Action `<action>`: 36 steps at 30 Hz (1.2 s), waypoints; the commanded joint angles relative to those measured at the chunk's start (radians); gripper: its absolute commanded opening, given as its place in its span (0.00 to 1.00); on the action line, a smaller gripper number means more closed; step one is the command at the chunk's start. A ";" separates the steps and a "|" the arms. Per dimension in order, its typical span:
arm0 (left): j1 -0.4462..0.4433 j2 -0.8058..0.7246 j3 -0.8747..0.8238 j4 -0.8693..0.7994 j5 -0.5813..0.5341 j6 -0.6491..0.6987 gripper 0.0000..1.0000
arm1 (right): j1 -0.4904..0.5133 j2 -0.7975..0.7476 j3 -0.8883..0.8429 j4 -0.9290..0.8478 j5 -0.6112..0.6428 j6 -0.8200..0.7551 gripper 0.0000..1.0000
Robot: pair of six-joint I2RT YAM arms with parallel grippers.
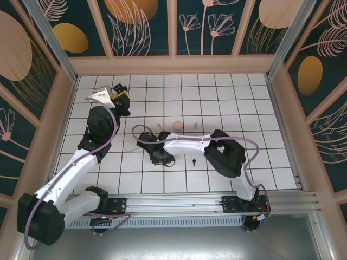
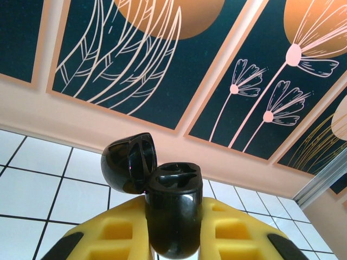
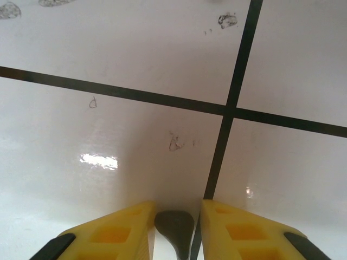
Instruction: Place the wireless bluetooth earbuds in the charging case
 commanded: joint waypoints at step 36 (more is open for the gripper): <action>-0.002 0.012 -0.217 0.403 0.403 0.071 0.00 | -0.200 -0.468 -0.112 0.073 0.113 -0.154 0.17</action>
